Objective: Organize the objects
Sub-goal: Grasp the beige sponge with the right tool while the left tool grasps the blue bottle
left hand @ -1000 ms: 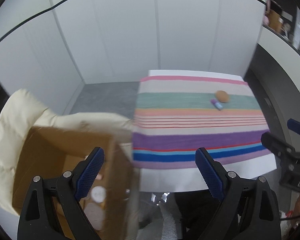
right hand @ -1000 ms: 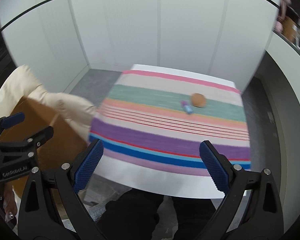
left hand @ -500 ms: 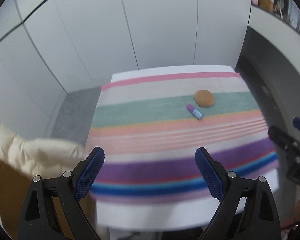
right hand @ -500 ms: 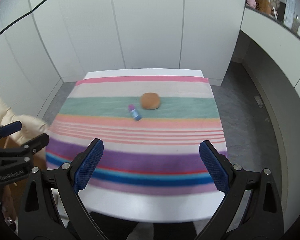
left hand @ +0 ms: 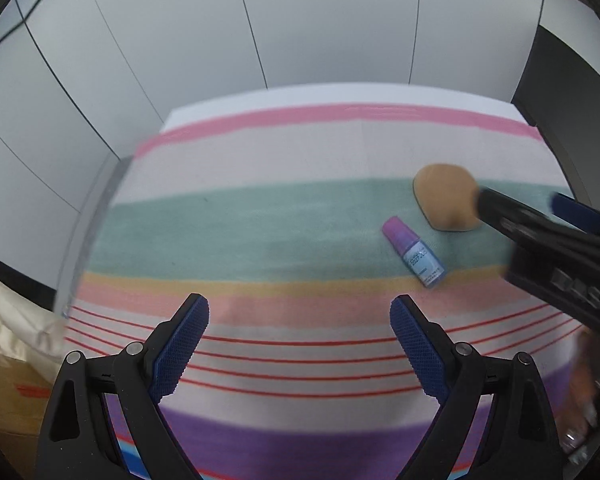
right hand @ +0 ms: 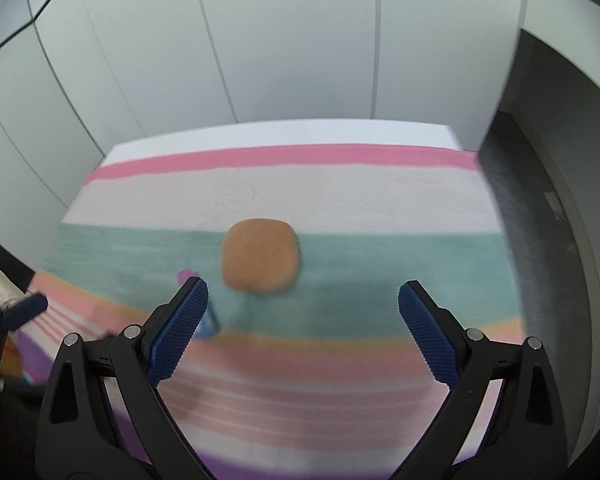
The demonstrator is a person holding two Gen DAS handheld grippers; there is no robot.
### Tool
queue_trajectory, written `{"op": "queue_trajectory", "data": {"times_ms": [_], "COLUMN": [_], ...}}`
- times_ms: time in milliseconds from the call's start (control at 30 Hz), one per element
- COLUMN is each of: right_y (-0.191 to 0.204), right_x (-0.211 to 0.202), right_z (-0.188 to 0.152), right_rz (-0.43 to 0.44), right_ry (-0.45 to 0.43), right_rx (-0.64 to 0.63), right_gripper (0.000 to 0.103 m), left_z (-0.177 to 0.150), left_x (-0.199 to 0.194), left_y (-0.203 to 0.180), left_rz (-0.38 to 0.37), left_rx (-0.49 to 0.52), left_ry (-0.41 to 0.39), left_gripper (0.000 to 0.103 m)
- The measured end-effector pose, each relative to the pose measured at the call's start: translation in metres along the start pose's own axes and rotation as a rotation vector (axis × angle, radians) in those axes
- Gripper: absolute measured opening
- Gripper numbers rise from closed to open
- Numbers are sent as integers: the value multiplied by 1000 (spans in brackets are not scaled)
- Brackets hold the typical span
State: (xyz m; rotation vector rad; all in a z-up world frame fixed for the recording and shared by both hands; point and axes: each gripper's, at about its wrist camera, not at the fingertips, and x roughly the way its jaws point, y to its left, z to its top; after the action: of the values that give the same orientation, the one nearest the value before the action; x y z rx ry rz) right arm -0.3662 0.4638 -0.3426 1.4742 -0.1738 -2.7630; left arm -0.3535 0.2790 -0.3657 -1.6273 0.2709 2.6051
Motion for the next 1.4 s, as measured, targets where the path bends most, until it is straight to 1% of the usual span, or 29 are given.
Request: {"op": "queue_trajectory", "data": {"times_ms": [100,133,200,233,267,300,367,400,467,500,600,633,700,733,767,800,833,867,900,1033,1233,1400], "right_y": [8,12,19,22,27,29,23,18,5,-1,-17,-21,-29,-32,-34,-36,-37,-50,-51,-55,-48,-39], "right_x": [34,42,56,60,59,57,55,52,45,41,27,23,14,11,7,5,4,-5,-7,-16,-35,-66], "right_z": [6,7,6,4,1,-1,-4,-5,-4,-3,-2,-3,-5,-6,-7,-8,-5,-6,-7,-8,-4,5], "right_rz": [35,39,42,35,25,26,54,72,84,80,66,54,40,41,43,43,43,43,41,27,15,2], "right_ry": [14,22,49,53,26,12,1,-4,-7,-11,-22,-24,-32,-33,-32,-31,-27,-21,-14,-5,-5,-28], "right_rx": [-21,-31,-56,-75,-109,-123,-103,-84,-41,-25,-4,-4,0,4,10,14,17,19,19,14,12,-1], "right_gripper": [98,96,84,75,57,55,41,38,27,25,21,21,21,21,20,20,20,20,20,20,20,20], "left_z": [1,1,0,0,2,3,6,8,13,15,22,25,26,27,27,27,27,26,25,25,42,52], "left_x": [14,17,18,18,19,20,20,21,21,21,26,31,37,41,39,38,38,38,35,20,-20,-62], "left_y": [-4,-5,-6,-7,-9,-10,-12,-15,-23,-28,-43,-47,-54,-57,-60,-63,-65,-64,-63,-61,-53,-42], "left_rz": [-9,-16,-32,-39,-49,-63,-89,-94,-98,-106,-120,-131,-128,-112,-62,-46,-56,-61,-60,-41,-45,-53], "left_rx": [-8,-11,-15,-17,-23,-31,-48,-54,-60,-63,-71,-75,-84,-87,-75,-61,-52,-55,-58,-41,-35,-48], "left_ry": [32,38,41,39,41,44,47,46,41,38,50,67,95,108,81,72,70,65,56,17,-34,-84], "left_gripper": [93,93,93,93,93,93,93,93,93,93,93,91,70,46,17,20,19,19,19,19,19,19]}}
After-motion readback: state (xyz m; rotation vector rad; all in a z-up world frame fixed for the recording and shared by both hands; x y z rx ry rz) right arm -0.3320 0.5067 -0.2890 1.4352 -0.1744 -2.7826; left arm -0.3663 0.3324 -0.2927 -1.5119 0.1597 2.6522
